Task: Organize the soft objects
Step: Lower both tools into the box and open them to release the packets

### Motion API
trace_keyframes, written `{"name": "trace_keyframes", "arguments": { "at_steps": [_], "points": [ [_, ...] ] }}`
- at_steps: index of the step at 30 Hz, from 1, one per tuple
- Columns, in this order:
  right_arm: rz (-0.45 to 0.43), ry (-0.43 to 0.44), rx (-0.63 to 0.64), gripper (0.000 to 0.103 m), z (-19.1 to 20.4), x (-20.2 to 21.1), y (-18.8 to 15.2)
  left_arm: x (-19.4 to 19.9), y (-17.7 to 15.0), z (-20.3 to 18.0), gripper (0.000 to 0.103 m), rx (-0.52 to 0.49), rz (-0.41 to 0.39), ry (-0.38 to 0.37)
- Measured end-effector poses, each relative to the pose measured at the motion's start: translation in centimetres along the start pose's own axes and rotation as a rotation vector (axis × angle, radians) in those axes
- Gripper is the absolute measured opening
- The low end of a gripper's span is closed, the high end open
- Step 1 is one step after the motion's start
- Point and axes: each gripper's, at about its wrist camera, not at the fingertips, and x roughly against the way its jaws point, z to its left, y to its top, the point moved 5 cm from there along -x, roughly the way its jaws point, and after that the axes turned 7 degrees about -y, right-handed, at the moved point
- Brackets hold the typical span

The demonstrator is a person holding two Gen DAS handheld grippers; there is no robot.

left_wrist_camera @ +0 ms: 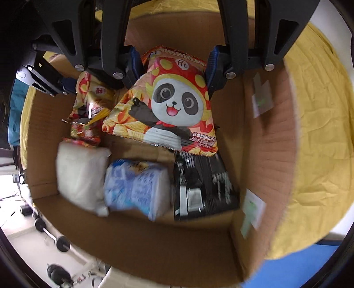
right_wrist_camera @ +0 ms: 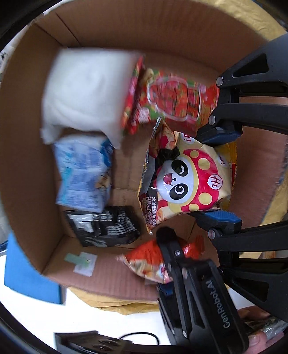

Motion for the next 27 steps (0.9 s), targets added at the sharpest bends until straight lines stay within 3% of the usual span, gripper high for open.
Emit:
{"name": "trace_keyframes", "arguments": {
  "at_steps": [10, 23, 25, 27],
  "points": [
    [0.093, 0.025, -0.048, 0.051, -0.6, -4.9, 0.3, -4.9, 0.5, 0.8, 0.046, -0.009, 0.161, 0.011],
    [0.113, -0.045, -0.049, 0.052, -1.9, -6.3, 0.1, -5.8, 1.3, 2.6, 0.048, -0.038, 0.23, 0.054],
    [0.117, -0.058, -0.036, 0.054, -1.2, -6.1, -0.2, -5.9, 1.6, 3.0, 0.049, -0.046, 0.26, 0.056],
    [0.122, -0.069, -0.029, 0.062, -0.9, -6.0, -0.4, -6.4, 1.4, 2.8, 0.051, -0.056, 0.287, 0.067]
  ]
}}
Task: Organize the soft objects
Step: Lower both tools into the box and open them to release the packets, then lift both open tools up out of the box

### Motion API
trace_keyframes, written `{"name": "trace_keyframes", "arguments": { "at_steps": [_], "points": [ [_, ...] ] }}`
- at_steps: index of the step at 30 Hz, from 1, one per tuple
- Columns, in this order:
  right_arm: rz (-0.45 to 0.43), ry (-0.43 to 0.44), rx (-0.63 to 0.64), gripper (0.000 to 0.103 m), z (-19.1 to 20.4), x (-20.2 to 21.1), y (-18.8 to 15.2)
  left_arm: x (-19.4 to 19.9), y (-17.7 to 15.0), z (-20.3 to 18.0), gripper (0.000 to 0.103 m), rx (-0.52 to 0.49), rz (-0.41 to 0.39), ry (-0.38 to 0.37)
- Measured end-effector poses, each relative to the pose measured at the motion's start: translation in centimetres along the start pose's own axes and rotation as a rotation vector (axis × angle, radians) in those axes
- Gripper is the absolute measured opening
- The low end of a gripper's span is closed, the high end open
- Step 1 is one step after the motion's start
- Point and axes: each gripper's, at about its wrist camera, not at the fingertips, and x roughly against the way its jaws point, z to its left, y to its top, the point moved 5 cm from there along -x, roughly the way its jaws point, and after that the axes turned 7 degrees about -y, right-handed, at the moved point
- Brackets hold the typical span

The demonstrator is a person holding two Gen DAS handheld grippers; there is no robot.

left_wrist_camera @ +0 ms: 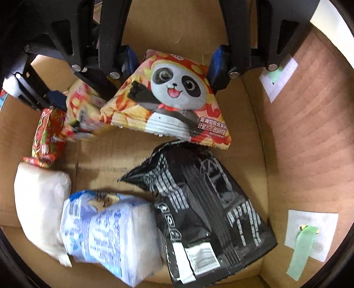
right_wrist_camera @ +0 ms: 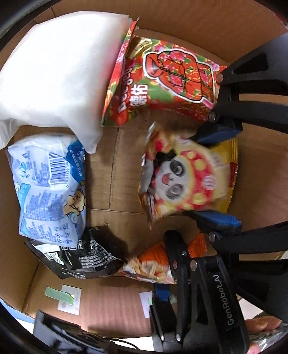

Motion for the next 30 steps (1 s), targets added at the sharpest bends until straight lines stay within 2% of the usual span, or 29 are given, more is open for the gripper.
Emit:
{"name": "trace_keyframes", "arguments": {
  "at_steps": [2, 6, 10, 15, 22, 26, 27, 29, 30],
  "points": [
    [-0.001, -0.021, 0.013, 0.066, 0.2, 0.0, -0.5, -0.1, -0.1, 0.2, 0.051, -0.006, 0.026, 0.009],
    [-0.002, -0.039, 0.007, 0.084, 0.4, 0.7, -0.4, 0.0, -0.5, 0.5, 0.052, -0.001, 0.047, 0.022],
    [-0.012, -0.056, 0.011, 0.088, 0.2, 1.8, -0.6, 0.7, -1.1, 1.0, 0.057, 0.039, 0.048, -0.011],
    [-0.028, -0.073, 0.024, 0.093, 0.4, 4.2, -1.6, 1.8, -2.3, 0.7, 0.061, 0.028, 0.027, 0.006],
    [-0.067, -0.079, 0.01, 0.095, 0.1, 7.5, -2.8, 4.5, -4.2, -0.6, 0.064, -0.006, -0.042, 0.033],
    [-0.108, -0.119, -0.003, 0.099, -0.8, 9.6, -4.4, 5.9, -5.3, -1.6, 0.066, -0.017, -0.109, 0.038],
    [-0.12, -0.13, -0.007, 0.103, -1.1, 10.0, -5.1, 6.5, -5.5, -1.8, 0.068, -0.017, -0.134, 0.043],
    [-0.148, -0.146, -0.03, 0.103, -1.5, 11.6, -5.7, 7.5, -6.1, -2.1, 0.082, -0.011, -0.197, 0.05],
    [-0.159, -0.153, -0.041, 0.103, -1.8, 12.1, -5.9, 8.0, -6.1, -2.4, 0.085, -0.007, -0.235, 0.054]
  ]
}}
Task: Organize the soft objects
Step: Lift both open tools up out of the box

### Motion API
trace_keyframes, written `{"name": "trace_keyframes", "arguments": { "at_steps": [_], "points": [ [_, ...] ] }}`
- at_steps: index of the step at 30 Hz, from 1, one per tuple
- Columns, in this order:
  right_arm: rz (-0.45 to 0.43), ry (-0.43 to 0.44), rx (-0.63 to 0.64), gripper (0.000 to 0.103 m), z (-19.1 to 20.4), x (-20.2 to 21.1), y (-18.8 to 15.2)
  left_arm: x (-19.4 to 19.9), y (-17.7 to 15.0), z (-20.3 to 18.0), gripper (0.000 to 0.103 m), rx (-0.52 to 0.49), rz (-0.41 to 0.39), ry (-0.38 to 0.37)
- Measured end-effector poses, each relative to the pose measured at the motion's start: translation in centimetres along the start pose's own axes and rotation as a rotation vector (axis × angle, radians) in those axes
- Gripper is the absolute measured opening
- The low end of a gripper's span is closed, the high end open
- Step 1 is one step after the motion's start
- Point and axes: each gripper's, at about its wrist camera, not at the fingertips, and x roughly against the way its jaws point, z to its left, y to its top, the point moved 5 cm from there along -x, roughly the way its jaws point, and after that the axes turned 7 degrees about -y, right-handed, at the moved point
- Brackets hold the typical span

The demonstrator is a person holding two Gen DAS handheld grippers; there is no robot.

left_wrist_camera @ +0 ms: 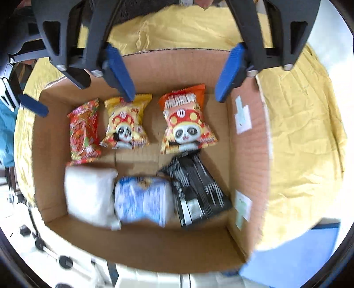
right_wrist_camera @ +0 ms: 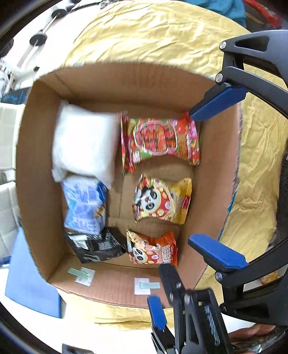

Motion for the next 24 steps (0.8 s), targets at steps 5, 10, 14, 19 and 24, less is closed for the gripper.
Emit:
{"name": "trace_keyframes", "arguments": {
  "at_steps": [5, 10, 14, 19, 24],
  "points": [
    [-0.052, -0.035, -0.066, 0.103, -2.3, 2.0, -0.8, 3.1, -0.5, -0.4, 0.101, 0.029, -0.163, 0.014],
    [-0.084, -0.059, -0.116, 0.103, -3.6, 2.2, -1.3, 4.9, -0.6, -0.5, 0.101, 0.022, -0.248, 0.053],
    [-0.104, -0.066, -0.128, 0.103, -3.8, 2.6, -1.8, 4.9, -1.3, -0.7, 0.101, 0.022, -0.267, 0.048],
    [-0.154, -0.065, -0.123, 0.103, -3.8, 5.2, -2.9, 6.9, -2.6, -1.7, 0.101, 0.007, -0.317, 0.058],
    [-0.233, -0.06, -0.111, 0.103, -3.7, 9.9, -4.9, 11.0, -4.7, -3.1, 0.101, -0.012, -0.409, 0.074]
  ]
}}
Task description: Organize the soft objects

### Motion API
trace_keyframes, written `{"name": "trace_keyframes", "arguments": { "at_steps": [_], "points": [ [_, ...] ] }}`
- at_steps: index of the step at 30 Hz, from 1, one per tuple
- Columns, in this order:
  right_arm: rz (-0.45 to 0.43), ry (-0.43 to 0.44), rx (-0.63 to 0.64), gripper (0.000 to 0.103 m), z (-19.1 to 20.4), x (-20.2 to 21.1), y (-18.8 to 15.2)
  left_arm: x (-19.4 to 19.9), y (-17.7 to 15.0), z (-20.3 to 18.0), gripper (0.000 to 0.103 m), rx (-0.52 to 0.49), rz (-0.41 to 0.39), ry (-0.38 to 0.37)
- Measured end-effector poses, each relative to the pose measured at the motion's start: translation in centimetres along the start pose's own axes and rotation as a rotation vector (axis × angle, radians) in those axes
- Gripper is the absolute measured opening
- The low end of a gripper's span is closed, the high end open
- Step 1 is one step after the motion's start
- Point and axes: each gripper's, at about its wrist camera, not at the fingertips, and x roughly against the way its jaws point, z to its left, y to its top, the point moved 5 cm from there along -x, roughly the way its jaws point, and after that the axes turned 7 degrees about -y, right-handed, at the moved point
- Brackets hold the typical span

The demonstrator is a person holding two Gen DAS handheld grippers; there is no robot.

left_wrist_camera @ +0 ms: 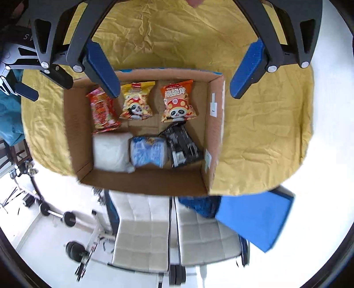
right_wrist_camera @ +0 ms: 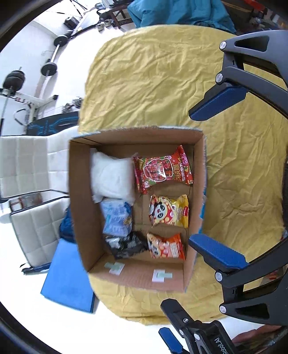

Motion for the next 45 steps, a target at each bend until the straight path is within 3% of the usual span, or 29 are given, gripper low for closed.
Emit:
{"name": "trace_keyframes", "arguments": {
  "at_steps": [13, 24, 32, 45],
  "points": [
    [-0.222, 0.005, 0.022, 0.103, -2.3, 17.0, -5.6, 15.2, -3.4, -3.9, 0.101, -0.051, -0.193, -0.005],
    [-0.385, -0.032, -0.049, 0.103, -5.7, 27.4, -8.7, 22.6, -5.4, -6.7, 0.101, -0.077, -0.301, -0.048],
    [-0.436, -0.065, -0.078, 0.103, -7.2, 30.8, -9.9, 24.6, -6.5, -7.9, 0.101, -0.1, -0.336, -0.05],
    [-0.423, -0.062, -0.104, 0.103, -8.4, 30.2, -10.2, 25.3, -6.8, -7.9, 0.101, -0.086, -0.359, -0.049]
  ]
}}
